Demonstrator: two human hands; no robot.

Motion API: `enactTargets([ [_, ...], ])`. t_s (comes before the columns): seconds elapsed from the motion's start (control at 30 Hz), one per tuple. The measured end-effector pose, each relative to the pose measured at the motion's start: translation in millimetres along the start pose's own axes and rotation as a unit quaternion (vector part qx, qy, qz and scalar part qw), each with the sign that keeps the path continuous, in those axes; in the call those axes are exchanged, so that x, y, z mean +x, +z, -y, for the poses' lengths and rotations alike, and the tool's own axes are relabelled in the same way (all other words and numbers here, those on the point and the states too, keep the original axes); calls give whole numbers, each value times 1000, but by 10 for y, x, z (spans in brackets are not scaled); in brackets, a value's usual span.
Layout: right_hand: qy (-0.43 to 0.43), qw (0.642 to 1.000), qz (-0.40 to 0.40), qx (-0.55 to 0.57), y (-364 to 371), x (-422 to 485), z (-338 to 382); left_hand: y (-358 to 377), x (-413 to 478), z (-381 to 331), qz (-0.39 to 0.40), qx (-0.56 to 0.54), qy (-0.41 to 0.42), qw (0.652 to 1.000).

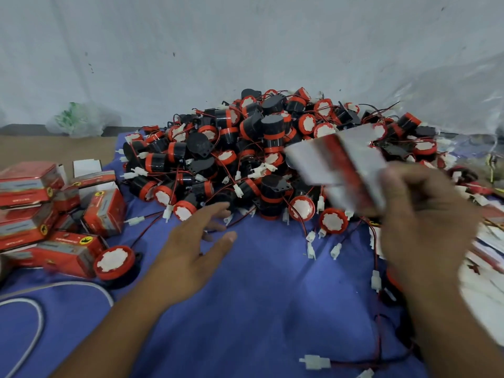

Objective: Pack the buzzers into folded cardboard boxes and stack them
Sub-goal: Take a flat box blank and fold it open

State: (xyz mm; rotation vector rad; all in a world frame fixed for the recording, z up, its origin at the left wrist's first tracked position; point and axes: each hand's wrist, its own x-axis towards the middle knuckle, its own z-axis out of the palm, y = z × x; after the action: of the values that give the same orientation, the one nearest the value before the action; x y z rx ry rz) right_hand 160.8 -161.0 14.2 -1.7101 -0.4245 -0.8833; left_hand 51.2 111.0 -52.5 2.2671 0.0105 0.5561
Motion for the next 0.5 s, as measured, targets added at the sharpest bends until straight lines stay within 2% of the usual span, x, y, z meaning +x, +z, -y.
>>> enactTargets([
  [0.07, 109, 983, 79, 125, 293, -298, 69, 80, 2, -70, 15, -92, -22, 995],
  [0.13, 241, 935, 171, 196, 504, -506, 43, 164, 22, -125, -20, -171, -62, 983],
  [0.2, 318, 888, 252, 218, 593, -580, 6, 183, 55, -117, -72, -202, -102, 971],
  [0.27, 353, 833, 327, 271, 584, -588, -52, 184, 83, -70, -87, -167, -142, 972],
  [0.37, 378, 749, 420, 347, 530, -570, -68, 202, 79, -101, -95, -33, -187, 977],
  [0.4, 379, 729, 441, 360, 519, -579, -67, 228, 65, -146, -93, -1, -183, 979],
  [0.5, 372, 708, 458, 389, 491, -574, -75, 287, 31, -257, -63, 32, -176, 982],
])
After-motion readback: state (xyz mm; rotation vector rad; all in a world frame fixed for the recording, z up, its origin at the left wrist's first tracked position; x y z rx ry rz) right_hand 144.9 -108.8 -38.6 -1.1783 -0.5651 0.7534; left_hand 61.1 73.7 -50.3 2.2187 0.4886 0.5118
